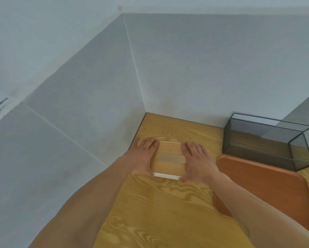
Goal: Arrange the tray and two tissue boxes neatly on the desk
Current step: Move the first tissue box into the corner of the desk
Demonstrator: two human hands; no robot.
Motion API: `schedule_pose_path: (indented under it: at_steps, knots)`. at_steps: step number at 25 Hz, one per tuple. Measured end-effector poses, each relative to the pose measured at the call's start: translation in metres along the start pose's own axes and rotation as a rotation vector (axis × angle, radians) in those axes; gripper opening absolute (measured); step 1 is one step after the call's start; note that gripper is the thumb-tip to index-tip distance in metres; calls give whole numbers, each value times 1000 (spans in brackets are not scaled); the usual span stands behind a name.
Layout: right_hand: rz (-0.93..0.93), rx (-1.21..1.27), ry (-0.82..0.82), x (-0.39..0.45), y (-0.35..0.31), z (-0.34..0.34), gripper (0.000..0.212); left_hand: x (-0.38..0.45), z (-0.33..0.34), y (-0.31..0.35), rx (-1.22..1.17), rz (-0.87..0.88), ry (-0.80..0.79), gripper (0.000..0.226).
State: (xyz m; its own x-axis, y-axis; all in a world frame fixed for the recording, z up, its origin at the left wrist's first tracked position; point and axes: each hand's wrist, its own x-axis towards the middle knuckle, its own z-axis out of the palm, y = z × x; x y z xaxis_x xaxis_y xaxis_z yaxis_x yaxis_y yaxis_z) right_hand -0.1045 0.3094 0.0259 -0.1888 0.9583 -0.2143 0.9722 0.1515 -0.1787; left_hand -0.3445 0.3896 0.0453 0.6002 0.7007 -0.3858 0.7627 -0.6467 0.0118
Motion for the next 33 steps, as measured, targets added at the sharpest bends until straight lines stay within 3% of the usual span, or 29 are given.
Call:
schedule_pose_path:
  at_steps: [9, 18, 20, 22, 24, 26, 30, 33]
  knots:
    - [67, 8, 2, 82, -3, 11, 133, 68, 1, -64, 9, 47, 5, 136]
    - [85, 8, -18, 108, -1, 8, 134, 85, -8, -76, -70, -22, -82, 133]
    - [116, 57, -11, 104, -4, 9, 136, 79, -4, -70, -149, -87, -35, 126]
    - [154, 124, 55, 90, -8, 15, 135, 63, 15, -56, -335, -191, 120, 117]
    - [165, 138, 196, 66, -9, 28, 118, 41, 42, -37, -524, -277, 289, 104]
    - [114, 77, 334, 42, -5, 41, 85, 21, 66, -27, -543, -298, 400, 85]
    - [-33, -31, 546, 30, 4, 56, 49, 13, 88, -30, -198, -49, 623, 52]
    - [-35, -23, 593, 34, -2, 61, 43, 20, 86, -26, -116, 58, 569, 54]
